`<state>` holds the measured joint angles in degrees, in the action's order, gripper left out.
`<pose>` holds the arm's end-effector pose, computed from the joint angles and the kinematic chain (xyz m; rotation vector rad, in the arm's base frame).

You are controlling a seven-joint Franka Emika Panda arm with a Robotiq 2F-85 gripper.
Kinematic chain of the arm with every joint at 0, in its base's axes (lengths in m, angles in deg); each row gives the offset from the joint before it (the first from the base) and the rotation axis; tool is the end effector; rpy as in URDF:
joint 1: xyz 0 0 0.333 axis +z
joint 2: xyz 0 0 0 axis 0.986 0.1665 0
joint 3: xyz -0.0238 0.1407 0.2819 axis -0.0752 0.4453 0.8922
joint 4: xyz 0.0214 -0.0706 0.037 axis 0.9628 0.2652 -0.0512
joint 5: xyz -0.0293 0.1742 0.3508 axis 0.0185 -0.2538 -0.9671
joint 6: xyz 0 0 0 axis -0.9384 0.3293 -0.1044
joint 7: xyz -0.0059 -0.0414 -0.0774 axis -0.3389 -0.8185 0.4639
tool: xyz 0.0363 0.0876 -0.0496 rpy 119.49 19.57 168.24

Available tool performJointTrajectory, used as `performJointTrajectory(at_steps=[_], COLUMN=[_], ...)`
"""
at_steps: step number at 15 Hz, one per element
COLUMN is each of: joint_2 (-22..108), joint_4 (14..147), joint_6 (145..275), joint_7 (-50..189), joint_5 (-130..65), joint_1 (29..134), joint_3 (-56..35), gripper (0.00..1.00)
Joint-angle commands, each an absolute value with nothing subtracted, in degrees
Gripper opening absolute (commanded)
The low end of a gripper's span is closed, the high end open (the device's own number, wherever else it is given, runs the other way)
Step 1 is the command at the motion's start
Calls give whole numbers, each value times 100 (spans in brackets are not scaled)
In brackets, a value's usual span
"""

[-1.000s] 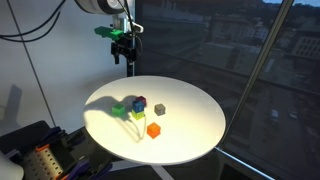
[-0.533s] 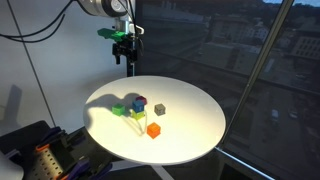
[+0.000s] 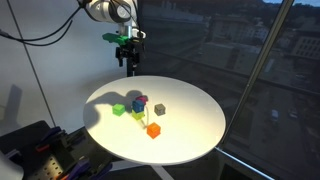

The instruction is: Put the pink block over the green block

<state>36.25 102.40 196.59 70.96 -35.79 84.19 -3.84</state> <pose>0.5757 0.0643 0.3730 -3.1371 -0.0779 0.0865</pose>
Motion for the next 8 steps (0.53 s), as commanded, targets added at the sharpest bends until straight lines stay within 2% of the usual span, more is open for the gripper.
performJointTrajectory(at_steps=[1, 8], joint_2=[4029, 4545], joint_4=[9740, 9332], joint_6=[19488, 19513], joint_7=[6820, 6175], joint_5=[-3380, -3314], joint_1=[8516, 8613], joint_3=[-370, -457], gripper=[100, 100])
